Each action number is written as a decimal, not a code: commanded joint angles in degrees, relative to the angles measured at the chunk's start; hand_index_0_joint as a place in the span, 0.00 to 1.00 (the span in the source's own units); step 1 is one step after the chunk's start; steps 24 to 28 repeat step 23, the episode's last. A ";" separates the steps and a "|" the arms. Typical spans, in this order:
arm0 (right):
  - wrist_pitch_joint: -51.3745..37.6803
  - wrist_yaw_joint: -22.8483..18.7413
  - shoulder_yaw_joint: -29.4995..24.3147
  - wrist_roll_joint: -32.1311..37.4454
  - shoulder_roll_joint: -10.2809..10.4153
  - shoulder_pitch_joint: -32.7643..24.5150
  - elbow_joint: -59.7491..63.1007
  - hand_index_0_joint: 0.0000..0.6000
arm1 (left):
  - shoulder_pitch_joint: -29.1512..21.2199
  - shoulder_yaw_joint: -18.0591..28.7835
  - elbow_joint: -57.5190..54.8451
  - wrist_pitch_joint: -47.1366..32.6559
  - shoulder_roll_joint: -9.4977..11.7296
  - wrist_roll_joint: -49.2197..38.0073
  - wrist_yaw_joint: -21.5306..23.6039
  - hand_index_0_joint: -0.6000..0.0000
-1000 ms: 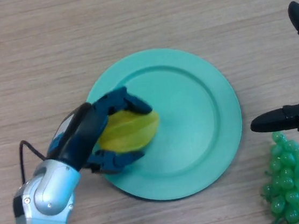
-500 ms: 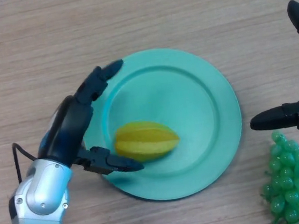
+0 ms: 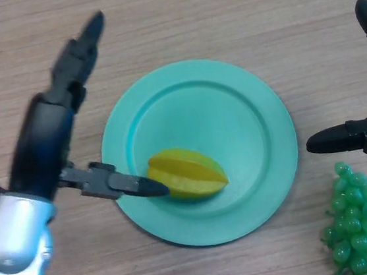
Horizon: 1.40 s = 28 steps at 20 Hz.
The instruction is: Pick up the yellow starfruit and place it on the plate
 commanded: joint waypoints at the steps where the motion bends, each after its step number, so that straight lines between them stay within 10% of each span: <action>1: -7.50 -1.46 -0.63 -1.08 -0.51 -1.28 -3.44 0.00 | -1.01 6.27 -5.04 -2.48 2.37 -5.98 5.98 1.00; 8: -7.57 -2.37 0.89 0.02 0.22 -2.85 -2.00 0.00 | -1.83 8.70 -5.04 -1.27 4.04 -9.36 12.24 1.00; 28: -10.38 -0.91 3.44 -4.07 0.87 -2.73 -0.52 0.00 | 0.14 10.08 -11.12 3.69 4.68 -4.38 7.25 1.00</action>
